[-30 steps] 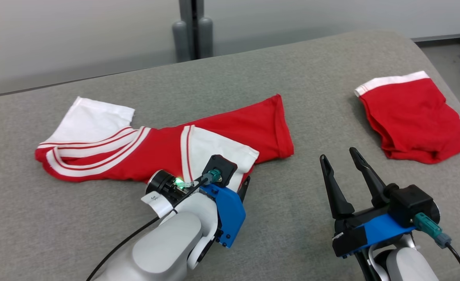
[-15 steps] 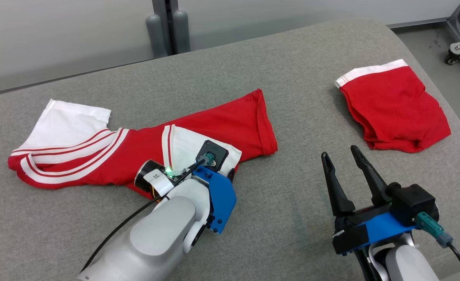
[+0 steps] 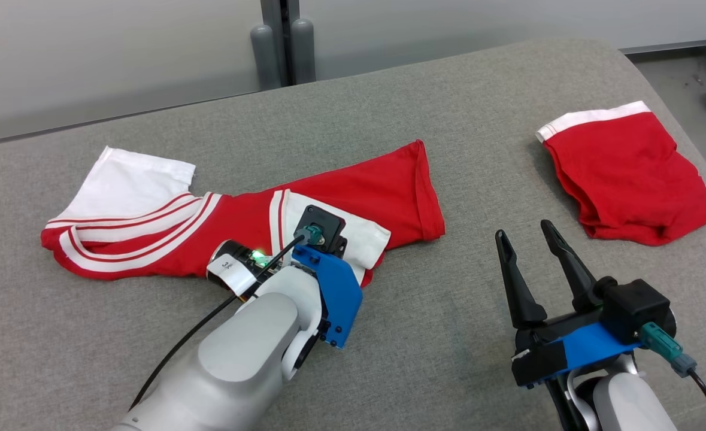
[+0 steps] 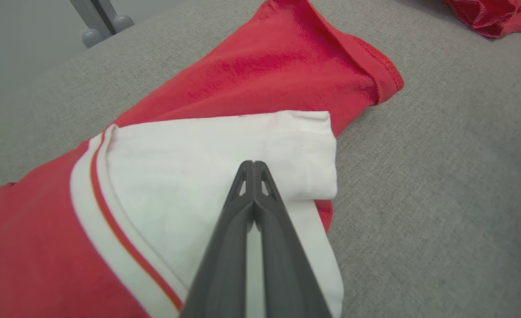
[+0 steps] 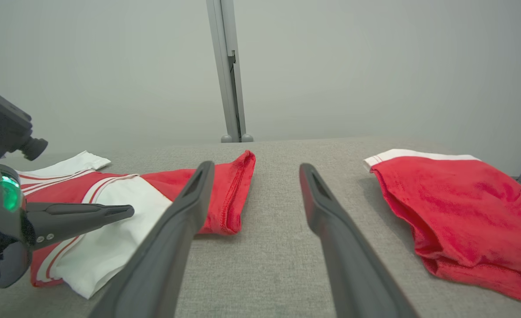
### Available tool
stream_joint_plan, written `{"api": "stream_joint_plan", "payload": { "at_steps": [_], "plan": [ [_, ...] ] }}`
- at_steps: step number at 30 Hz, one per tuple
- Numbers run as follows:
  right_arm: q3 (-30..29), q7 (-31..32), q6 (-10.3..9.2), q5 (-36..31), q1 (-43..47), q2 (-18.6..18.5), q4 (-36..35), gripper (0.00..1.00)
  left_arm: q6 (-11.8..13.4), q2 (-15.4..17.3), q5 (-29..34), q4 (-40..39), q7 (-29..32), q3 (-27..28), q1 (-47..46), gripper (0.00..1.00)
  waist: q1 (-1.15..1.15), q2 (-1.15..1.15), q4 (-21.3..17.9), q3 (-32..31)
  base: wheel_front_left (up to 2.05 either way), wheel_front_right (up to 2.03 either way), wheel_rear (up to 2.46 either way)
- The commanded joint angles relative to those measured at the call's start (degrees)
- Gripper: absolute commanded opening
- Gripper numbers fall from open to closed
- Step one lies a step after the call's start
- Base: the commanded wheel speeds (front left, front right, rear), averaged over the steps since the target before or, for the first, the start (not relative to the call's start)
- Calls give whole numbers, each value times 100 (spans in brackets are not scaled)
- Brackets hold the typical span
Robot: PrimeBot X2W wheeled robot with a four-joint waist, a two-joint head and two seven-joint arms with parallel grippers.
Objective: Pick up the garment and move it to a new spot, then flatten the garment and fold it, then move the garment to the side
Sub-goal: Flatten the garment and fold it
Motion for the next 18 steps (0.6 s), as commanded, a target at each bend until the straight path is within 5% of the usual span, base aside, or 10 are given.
{"api": "stream_joint_plan", "payload": {
  "at_steps": [1, 2, 3, 4, 11, 18],
  "plan": [
    [8, -3, 1, -30, -76, -6, -16, 100, -15, -45, -8, 1, -49, 2, -30, 0, 0, 0, 32, -5, 0, 0, 0],
    [13, 1, 1, -34, -85, -6, -16, 100, -8, -53, 38, -32, -107, -16, -74, 0, 0, 0, 44, -9, 0, 0, 0],
    [24, 5, 1, -36, -97, -7, -20, 100, -21, -66, 78, -72, -159, -48, -117, 24, 0, 0, 51, -10, 0, 0, 0],
    [33, 11, 1, -35, -103, -7, -22, 100, -28, -81, 92, -104, -171, -77, -122, 100, 0, 0, 55, -14, 0, 0, 0],
    [13, -14, 1, -8, -3, -6, -36, 100, -22, 27, 119, -603, 289, -364, 181, 100, 0, 0, 32, 4, 0, 0, 0],
    [-69, -5, 1, -49, 56, -6, -65, 100, 261, 663, 298, -1469, 775, -666, 550, 100, 0, 0, 70, 38, 0, 0, 0]
  ]
}}
